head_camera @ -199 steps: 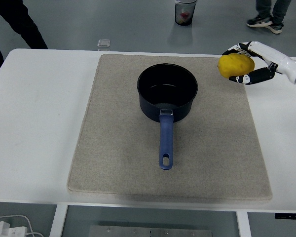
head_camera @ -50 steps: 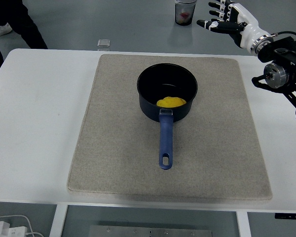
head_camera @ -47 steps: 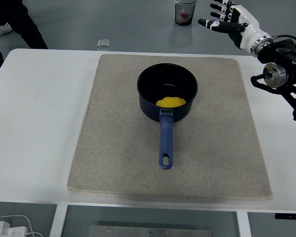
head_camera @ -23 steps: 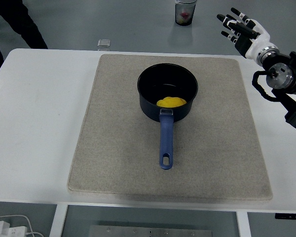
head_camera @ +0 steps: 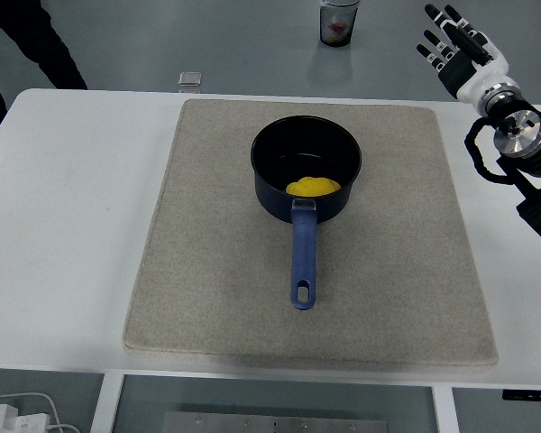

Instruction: Put the potato in the blue pot

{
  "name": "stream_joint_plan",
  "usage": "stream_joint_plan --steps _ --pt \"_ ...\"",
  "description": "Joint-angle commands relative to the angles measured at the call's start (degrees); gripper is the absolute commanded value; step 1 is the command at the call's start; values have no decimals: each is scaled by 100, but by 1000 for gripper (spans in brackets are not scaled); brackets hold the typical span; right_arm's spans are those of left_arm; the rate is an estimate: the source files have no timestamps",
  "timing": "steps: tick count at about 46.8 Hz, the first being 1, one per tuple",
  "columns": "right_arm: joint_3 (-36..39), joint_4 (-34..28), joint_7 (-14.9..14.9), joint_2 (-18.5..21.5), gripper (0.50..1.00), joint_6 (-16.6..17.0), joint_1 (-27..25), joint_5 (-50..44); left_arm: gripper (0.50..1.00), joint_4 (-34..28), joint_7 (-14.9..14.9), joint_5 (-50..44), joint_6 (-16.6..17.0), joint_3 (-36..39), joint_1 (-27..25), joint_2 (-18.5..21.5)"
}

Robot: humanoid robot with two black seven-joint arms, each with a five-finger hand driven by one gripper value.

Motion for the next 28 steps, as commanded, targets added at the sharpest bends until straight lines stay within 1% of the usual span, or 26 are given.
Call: stream_joint_plan --steps 1,5,12,22,28 --pt "35 0 9 -9 930 58 -64 2 996 2 0 0 0 0 9 0" --pt "202 0 26 -9 930 181 -195 2 996 11 0 0 0 0 18 0" --pt "247 -26 70 -70 928 304 -362 2 996 20 0 0 8 -9 44 0" --pt "247 -386 123 -53 928 603 -442 2 996 20 0 0 44 -9 97 0" --pt "308 -589 158 -35 928 665 -477 2 996 38 0 0 52 -18 132 0"
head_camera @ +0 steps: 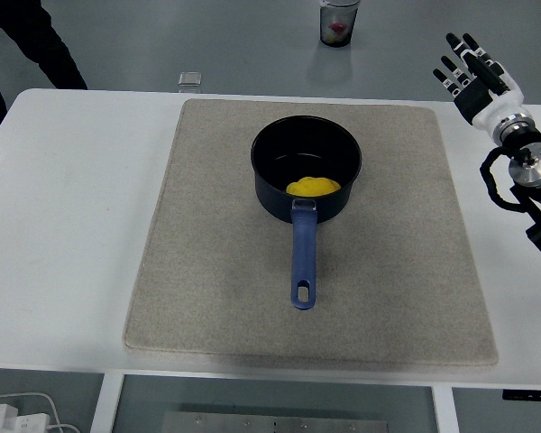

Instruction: Put the potato in the blue pot

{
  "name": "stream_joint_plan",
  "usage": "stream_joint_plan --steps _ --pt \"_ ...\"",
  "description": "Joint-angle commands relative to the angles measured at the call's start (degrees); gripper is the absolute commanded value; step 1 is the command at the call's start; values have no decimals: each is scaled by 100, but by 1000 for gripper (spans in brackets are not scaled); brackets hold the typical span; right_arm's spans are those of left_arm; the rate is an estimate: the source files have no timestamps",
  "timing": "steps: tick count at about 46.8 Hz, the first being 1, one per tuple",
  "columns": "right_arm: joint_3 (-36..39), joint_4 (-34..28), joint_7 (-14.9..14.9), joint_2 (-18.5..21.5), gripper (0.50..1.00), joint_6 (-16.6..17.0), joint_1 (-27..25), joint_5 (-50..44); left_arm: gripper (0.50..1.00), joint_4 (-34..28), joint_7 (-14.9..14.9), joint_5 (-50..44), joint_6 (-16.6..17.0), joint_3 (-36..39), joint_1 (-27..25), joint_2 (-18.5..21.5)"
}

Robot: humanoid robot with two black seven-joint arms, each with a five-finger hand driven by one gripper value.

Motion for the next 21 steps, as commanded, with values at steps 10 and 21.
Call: stream_joint_plan --steps 10,21 --pt "128 -302 303 29 924 15 -72 -6 996 10 0 0 27 -1 78 0" --pt "119 -320 997 73 924 -46 -107 -103 996 10 0 0 36 -10 87 0"
